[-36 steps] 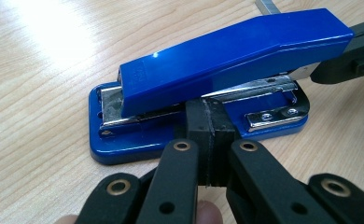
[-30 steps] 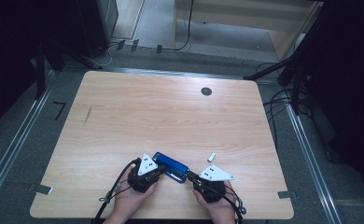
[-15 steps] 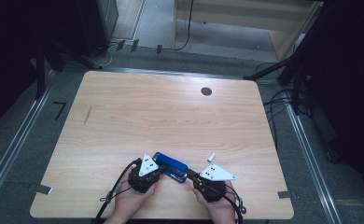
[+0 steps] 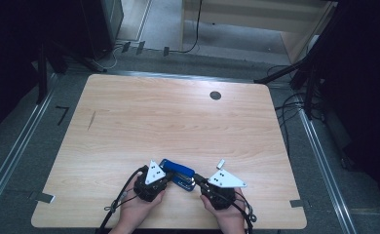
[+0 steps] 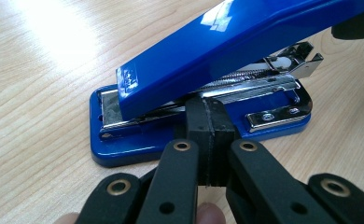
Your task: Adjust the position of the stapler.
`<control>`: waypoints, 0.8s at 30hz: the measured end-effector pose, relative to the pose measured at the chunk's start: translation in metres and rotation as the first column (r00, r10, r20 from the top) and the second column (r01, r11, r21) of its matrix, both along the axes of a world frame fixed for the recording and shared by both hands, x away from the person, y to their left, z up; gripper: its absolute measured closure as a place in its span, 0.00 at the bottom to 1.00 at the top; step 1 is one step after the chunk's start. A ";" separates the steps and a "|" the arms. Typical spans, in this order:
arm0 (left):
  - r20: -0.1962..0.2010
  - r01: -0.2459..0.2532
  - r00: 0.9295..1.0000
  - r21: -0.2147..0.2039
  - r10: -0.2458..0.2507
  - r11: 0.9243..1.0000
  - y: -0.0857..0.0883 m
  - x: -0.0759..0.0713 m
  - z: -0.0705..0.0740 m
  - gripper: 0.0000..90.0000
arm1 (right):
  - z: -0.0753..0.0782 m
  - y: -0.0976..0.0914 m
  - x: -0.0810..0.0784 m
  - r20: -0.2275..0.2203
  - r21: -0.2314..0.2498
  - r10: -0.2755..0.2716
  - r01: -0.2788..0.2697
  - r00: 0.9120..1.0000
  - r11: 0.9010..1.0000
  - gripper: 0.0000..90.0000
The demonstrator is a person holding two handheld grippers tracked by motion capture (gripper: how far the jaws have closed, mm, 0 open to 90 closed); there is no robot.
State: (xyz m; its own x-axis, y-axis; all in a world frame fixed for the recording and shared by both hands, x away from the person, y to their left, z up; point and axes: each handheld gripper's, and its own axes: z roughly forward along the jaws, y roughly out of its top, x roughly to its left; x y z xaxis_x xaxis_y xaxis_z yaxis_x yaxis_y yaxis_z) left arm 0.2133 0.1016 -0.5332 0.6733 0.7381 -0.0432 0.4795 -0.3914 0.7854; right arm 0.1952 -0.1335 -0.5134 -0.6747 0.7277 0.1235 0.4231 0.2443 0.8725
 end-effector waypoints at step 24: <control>-0.002 0.001 1.000 0.001 -0.001 1.000 0.000 0.000 0.000 1.00 | -0.017 -0.001 -0.007 -0.059 -0.043 0.003 -0.005 0.998 0.999 1.00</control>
